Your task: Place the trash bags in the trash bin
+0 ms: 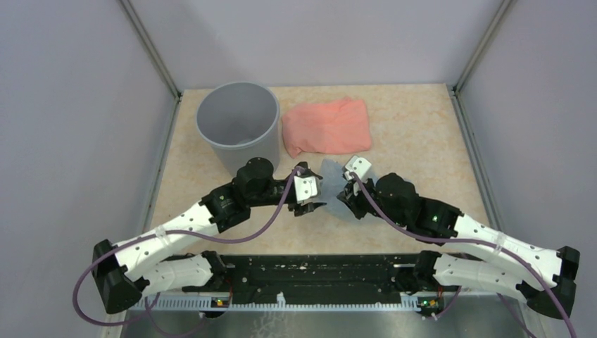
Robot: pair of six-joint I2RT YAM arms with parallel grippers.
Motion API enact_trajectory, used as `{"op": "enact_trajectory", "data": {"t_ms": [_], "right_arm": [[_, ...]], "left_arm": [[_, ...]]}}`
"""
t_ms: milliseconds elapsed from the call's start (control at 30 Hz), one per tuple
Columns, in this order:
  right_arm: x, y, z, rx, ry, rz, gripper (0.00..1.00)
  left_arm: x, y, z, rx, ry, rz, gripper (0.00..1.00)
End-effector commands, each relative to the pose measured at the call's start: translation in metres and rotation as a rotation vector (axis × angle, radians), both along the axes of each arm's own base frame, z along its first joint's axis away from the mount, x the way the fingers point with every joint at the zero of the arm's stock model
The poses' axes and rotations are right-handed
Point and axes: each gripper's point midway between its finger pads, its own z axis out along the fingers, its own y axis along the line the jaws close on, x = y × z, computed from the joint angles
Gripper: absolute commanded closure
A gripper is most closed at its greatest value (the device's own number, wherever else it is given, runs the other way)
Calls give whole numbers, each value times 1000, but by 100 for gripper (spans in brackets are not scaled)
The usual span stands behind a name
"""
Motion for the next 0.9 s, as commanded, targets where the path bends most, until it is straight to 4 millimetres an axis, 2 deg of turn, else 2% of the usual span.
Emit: {"op": "enact_trajectory", "data": {"t_ms": [0, 100, 167, 233, 367, 433, 467, 567, 700, 767, 867], "right_arm": [[0, 2, 30, 52, -35, 0, 100], [4, -2, 29, 32, -32, -34, 100], [9, -4, 27, 14, -31, -66, 100], [14, -7, 25, -7, -27, -103, 100], [23, -10, 29, -18, -29, -165, 100], [32, -16, 32, -34, -35, -236, 100], [37, -22, 34, -41, -38, -292, 100], [53, -44, 41, -64, -59, -465, 100], [51, -32, 51, -15, -60, -409, 100], [49, -25, 51, -10, -56, -373, 100], [42, -12, 51, 0, -42, -292, 100]], "left_arm": [[-3, -14, 19, -78, -77, -77, 30], [-5, -16, 18, -79, -55, -88, 37], [-7, -18, 23, -107, -52, -98, 46], [-9, -18, 19, -106, -36, -103, 55], [-9, -18, 12, -95, 18, -84, 85], [-6, -17, 10, -92, 53, -55, 97], [-6, -14, 5, -71, 92, -31, 100], [2, -3, -6, -17, 178, 83, 100], [11, 8, -12, -13, 206, 184, 98], [11, 10, -11, -32, 198, 188, 84], [15, 10, -5, -60, 179, 205, 55]]}}
